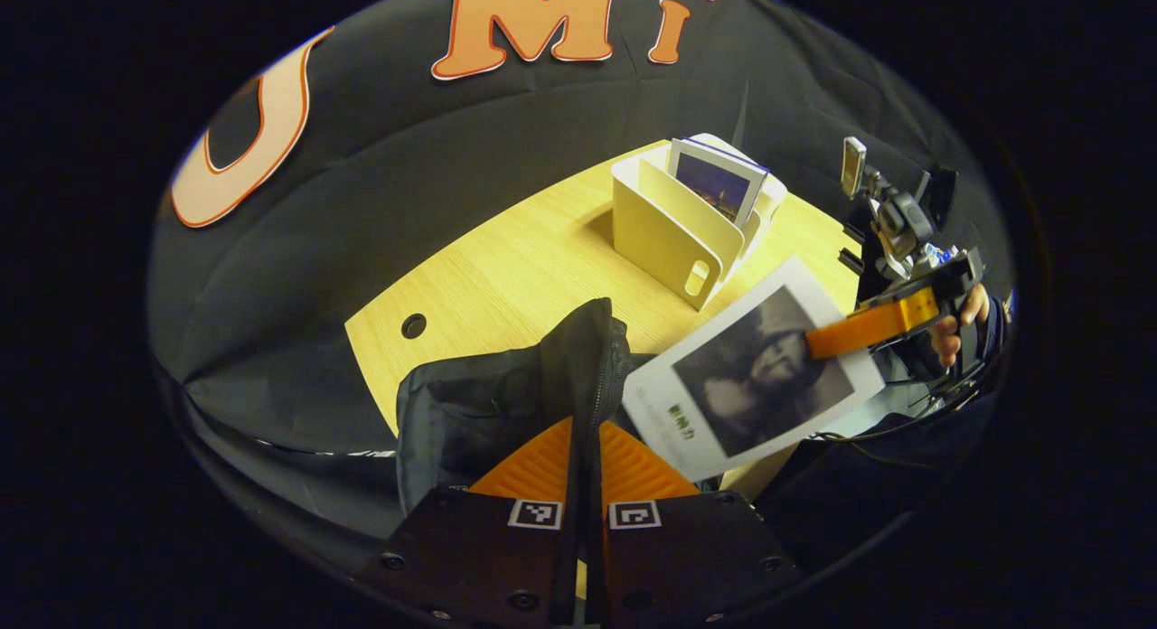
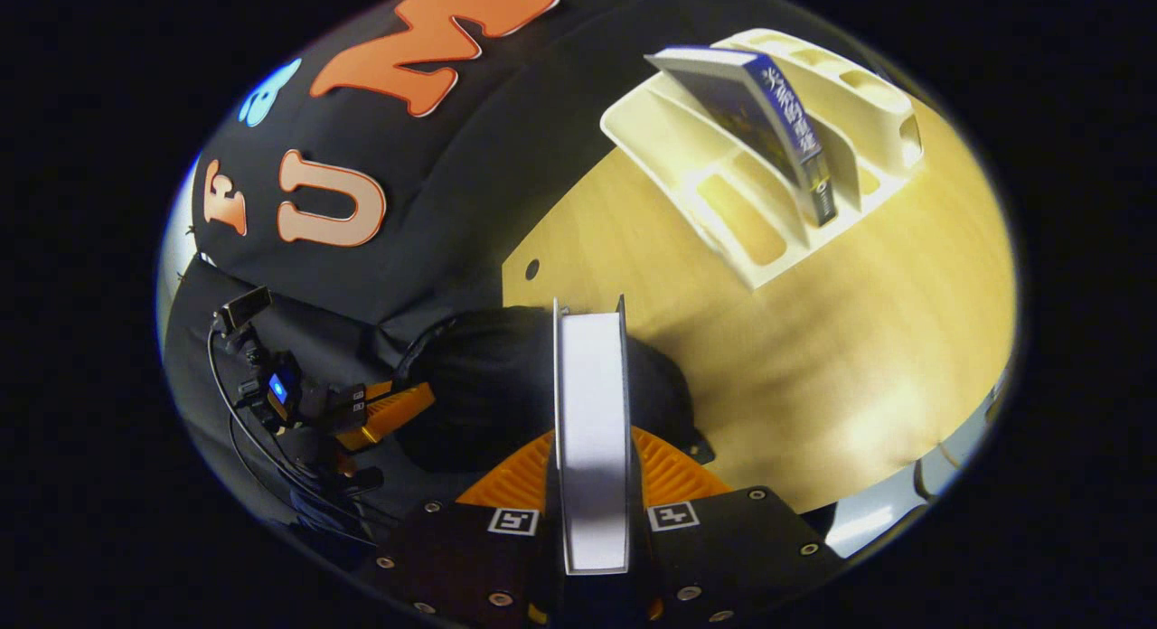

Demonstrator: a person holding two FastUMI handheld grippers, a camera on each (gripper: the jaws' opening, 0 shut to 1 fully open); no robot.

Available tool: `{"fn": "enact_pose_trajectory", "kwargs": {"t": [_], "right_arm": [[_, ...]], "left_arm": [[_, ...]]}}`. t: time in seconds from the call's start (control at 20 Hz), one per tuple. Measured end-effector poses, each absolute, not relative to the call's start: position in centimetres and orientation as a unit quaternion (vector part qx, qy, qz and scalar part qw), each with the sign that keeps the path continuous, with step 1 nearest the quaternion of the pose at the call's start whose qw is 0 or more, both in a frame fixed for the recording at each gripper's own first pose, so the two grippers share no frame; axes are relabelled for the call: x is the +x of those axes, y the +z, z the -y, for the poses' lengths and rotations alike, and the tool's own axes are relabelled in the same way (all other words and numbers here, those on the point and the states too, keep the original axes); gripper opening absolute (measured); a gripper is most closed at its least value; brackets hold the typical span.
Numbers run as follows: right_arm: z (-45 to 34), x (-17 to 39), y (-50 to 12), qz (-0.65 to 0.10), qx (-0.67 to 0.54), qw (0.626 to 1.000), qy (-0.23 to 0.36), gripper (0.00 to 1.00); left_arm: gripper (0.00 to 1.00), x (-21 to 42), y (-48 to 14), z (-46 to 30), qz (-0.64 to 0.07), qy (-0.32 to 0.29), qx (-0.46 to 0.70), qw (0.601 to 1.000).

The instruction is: Open the schoolbag, grab two books from the bookshelf and put them into the schoolbag.

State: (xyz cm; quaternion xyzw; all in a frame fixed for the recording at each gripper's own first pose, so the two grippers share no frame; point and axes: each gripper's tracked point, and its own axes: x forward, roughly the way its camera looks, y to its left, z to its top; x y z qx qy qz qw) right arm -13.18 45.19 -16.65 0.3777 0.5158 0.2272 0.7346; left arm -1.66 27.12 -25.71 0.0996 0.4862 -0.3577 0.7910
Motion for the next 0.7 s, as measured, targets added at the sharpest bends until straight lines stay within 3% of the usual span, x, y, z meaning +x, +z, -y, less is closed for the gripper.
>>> {"fn": "enact_pose_trajectory", "kwargs": {"t": [0.7], "right_arm": [[-57.4, -8.5, -19.9, -0.499, 0.426, 0.705, 0.271, 0.29]], "left_arm": [[0.04, -2.6, -24.5, -24.3, -0.478, -0.356, 0.053, 0.801]]}}
